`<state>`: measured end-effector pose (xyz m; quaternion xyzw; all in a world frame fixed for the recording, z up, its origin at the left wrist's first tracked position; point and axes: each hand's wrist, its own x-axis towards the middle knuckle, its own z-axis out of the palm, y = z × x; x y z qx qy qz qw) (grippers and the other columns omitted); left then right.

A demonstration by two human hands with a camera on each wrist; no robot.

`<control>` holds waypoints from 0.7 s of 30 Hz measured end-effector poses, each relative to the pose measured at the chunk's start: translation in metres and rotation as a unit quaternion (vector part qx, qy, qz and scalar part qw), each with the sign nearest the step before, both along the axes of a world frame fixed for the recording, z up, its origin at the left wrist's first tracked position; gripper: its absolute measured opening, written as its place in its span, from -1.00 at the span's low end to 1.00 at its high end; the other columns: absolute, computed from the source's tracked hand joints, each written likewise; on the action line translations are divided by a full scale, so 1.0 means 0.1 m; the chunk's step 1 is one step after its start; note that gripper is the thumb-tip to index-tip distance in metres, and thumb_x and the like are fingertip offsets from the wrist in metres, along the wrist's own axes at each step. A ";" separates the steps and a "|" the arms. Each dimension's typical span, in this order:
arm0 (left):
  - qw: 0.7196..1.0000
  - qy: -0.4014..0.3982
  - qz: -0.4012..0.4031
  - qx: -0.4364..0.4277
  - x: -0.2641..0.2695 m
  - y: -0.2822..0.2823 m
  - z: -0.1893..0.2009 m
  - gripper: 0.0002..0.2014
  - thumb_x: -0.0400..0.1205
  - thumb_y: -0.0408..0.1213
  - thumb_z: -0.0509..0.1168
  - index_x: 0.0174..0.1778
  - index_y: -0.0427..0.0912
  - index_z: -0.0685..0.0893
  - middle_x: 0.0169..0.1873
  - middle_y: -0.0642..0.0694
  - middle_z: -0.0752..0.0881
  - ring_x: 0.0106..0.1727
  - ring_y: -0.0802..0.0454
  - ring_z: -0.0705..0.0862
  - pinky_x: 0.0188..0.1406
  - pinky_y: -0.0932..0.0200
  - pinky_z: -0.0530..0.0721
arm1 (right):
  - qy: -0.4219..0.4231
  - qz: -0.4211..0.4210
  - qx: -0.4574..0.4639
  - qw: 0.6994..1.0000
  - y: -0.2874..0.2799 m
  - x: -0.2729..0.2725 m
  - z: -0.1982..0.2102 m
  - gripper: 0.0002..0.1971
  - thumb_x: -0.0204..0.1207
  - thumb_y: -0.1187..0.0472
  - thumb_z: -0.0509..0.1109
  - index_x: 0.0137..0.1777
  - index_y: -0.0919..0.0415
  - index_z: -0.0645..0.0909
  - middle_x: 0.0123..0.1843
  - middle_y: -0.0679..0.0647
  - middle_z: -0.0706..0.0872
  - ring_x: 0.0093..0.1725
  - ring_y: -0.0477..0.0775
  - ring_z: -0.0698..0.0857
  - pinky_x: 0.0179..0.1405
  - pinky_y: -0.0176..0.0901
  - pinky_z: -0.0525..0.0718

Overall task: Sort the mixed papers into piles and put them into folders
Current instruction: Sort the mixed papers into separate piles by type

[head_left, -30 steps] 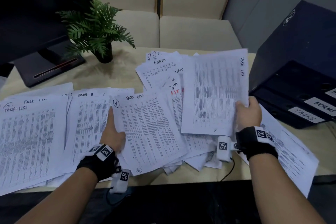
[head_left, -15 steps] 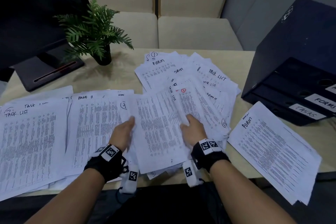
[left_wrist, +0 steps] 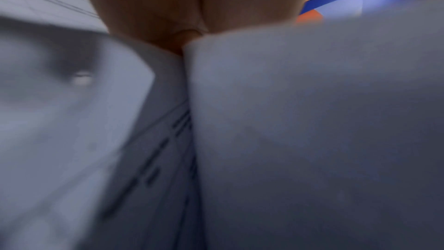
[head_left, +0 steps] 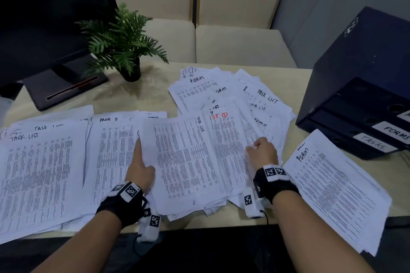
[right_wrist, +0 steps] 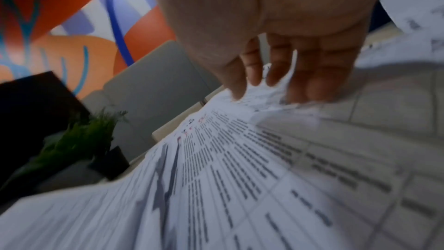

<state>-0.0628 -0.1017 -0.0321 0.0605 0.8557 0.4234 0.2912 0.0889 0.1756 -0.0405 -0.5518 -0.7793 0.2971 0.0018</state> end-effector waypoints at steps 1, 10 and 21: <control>1.000 0.002 -0.005 -0.016 0.02 0.00 0.01 -0.09 0.56 -0.56 0.06 0.64 0.32 -0.19 0.26 0.26 0.33 -0.37 -0.18 0.65 -0.50 0.11 0.59 | -0.012 -0.002 -0.016 1.000 -0.04 -0.01 0.00 -0.61 0.53 0.10 0.45 0.24 0.31 0.50 0.24 0.27 0.58 0.12 0.27 0.62 -0.01 -0.03 0.62; 0.998 0.010 -0.053 -0.020 -0.13 -0.02 -0.10 -0.39 0.56 -0.63 0.05 0.40 0.07 0.55 0.46 -0.14 0.52 -0.58 -0.05 0.58 -0.66 0.25 0.55 | 0.119 -0.080 -0.003 0.990 -0.06 0.06 0.30 -0.65 0.68 0.28 0.23 0.43 0.33 0.48 0.36 0.33 0.61 0.27 0.29 0.61 0.15 -0.12 0.53; 1.000 -0.024 0.019 0.008 -0.04 0.07 0.01 -0.60 0.64 -0.46 0.12 0.28 -0.02 0.67 -0.09 -0.18 0.74 -0.66 0.02 0.41 -0.75 0.31 0.40 | 0.307 -0.049 -0.107 0.944 -0.08 0.16 0.61 -0.76 0.65 0.22 0.32 0.28 0.15 0.61 0.21 0.01 0.75 0.16 0.05 0.73 0.23 -0.07 0.65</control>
